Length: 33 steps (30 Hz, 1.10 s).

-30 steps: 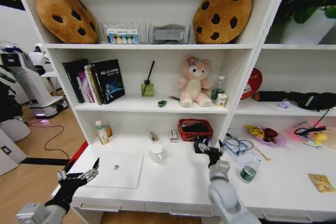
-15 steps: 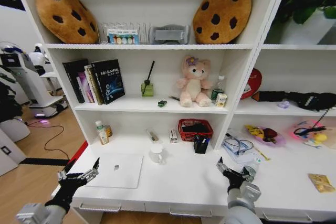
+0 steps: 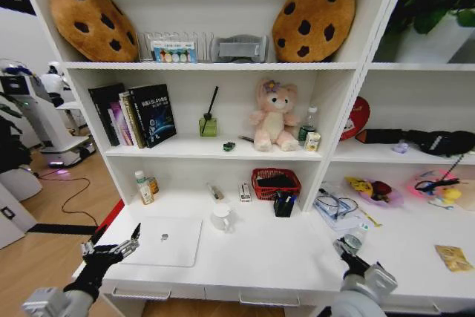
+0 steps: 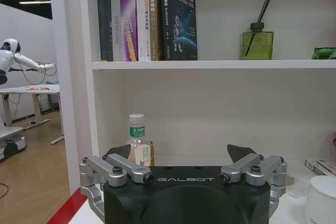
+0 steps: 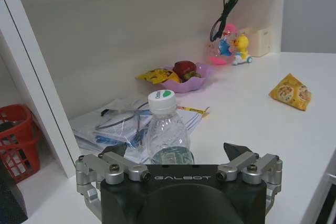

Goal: Organize the objects on the table.

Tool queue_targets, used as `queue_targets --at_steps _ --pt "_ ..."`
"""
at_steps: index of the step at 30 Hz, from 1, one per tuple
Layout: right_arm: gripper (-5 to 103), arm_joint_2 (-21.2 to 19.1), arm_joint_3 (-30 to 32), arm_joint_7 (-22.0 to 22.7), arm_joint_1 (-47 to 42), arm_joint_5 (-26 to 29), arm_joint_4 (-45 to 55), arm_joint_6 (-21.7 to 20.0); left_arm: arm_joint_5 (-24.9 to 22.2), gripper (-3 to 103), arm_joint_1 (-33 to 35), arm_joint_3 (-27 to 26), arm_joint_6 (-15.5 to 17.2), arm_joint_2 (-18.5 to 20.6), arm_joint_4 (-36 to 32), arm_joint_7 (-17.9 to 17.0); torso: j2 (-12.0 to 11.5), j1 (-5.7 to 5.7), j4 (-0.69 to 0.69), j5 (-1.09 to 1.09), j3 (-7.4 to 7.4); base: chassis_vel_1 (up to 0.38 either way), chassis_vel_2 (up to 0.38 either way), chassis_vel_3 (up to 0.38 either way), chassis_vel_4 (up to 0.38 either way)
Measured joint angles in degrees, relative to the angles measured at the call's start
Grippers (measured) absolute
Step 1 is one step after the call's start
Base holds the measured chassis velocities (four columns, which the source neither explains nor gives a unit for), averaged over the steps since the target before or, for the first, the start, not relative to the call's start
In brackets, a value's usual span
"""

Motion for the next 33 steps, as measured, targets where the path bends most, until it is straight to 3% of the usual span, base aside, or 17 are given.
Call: queue_targets --at_steps 10,24,29,33 --pt "100 -0.7 -0.6 -3.6 4.8 0.5 -4.8 -2.8 0.0 100 0.0 0.0 0.0 0.0 0.0 0.0 0.0 0.01 0.01 0.00 0.00 0.000 0.000 0.000 0.000" --pt "100 -0.4 -0.5 -4.4 6.2 -0.7 -9.3 -2.2 0.0 100 0.0 0.0 0.0 0.0 0.0 0.0 0.0 0.01 0.01 -0.01 0.00 0.000 0.000 0.000 0.000" --pt "101 0.4 0.7 -6.1 5.0 -2.5 -10.8 -0.1 0.0 100 0.0 0.0 0.0 0.0 0.0 0.0 0.0 0.01 0.01 0.00 0.00 0.000 0.000 0.000 0.000" --pt "89 0.5 1.9 -7.3 4.6 -2.7 -11.6 0.4 0.0 100 0.0 0.0 0.0 0.0 0.0 0.0 0.0 0.00 0.00 0.00 0.00 0.000 0.000 0.000 0.000"
